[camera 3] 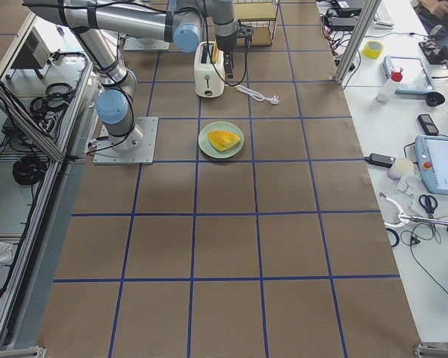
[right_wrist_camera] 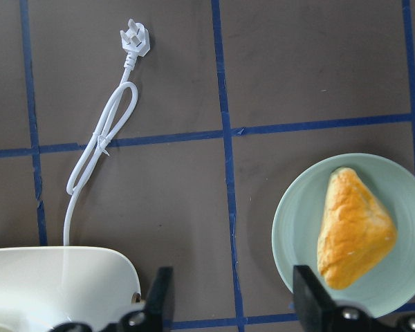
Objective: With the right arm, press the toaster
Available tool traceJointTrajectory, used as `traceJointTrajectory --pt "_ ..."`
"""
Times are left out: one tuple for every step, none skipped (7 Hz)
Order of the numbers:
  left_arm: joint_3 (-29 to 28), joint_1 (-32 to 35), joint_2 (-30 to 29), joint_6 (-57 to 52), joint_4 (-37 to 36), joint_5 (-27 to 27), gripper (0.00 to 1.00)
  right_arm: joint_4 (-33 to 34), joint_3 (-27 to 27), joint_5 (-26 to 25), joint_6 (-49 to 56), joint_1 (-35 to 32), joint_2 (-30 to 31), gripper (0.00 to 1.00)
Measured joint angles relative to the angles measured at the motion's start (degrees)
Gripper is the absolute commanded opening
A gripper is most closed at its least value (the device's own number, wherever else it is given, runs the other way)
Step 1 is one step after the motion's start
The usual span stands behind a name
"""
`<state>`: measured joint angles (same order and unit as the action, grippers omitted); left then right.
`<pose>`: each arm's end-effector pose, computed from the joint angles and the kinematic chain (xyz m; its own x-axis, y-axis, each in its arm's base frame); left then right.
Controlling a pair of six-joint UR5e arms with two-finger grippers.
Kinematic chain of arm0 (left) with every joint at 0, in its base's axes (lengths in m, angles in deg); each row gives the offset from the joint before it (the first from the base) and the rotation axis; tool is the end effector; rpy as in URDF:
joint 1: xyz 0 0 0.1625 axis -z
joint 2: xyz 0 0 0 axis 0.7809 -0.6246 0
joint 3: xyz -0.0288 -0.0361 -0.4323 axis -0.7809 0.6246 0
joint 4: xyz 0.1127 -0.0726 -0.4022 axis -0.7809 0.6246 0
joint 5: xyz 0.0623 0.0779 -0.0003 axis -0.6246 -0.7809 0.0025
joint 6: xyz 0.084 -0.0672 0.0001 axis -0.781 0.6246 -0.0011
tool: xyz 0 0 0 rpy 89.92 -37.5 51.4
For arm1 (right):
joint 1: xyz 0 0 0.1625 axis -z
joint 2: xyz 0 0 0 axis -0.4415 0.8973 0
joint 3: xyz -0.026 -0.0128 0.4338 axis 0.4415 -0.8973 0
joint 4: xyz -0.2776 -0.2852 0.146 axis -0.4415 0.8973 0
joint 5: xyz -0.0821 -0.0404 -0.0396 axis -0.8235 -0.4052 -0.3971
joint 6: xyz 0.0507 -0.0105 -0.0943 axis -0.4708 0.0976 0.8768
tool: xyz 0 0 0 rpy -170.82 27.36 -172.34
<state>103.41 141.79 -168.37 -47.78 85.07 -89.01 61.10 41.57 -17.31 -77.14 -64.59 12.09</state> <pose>-0.1390 -0.4647 0.4942 -0.9972 -0.0710 0.0225 -0.0721 0.9961 -0.0509 0.1393 -0.4479 0.4431 -0.9981 0.0614 -0.0087 0.0620 0.9878 -0.1429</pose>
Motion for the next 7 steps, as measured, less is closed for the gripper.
traceJointTrajectory --pt "0.0 0.0 0.0 0.0 0.0 0.0 1.0 -4.5 -4.6 -0.3 1.5 0.0 -0.7 1.0" --pt "0.0 0.0 0.0 0.0 0.0 0.0 1.0 -8.1 -8.7 -0.3 3.3 0.0 -1.9 1.0" --pt "0.0 0.0 0.0 0.0 0.0 0.0 1.0 -11.1 -12.3 -0.2 4.8 0.0 -2.8 1.0" --pt "0.0 0.0 0.0 0.0 0.0 0.0 1.0 -14.9 -15.7 -0.3 5.6 -0.1 -3.2 1.0" --pt "0.0 0.0 0.0 0.0 -0.1 0.0 1.0 -19.7 -18.9 -0.7 5.9 -0.1 -3.6 1.0" --pt "0.0 0.0 0.0 0.0 -0.1 0.0 1.0 -23.3 -20.9 -1.8 6.4 -0.1 -4.1 1.0" --pt "0.0 0.0 0.0 0.0 -0.1 0.0 1.0 -24.8 -21.7 -4.1 8.2 -0.1 -4.3 1.0"
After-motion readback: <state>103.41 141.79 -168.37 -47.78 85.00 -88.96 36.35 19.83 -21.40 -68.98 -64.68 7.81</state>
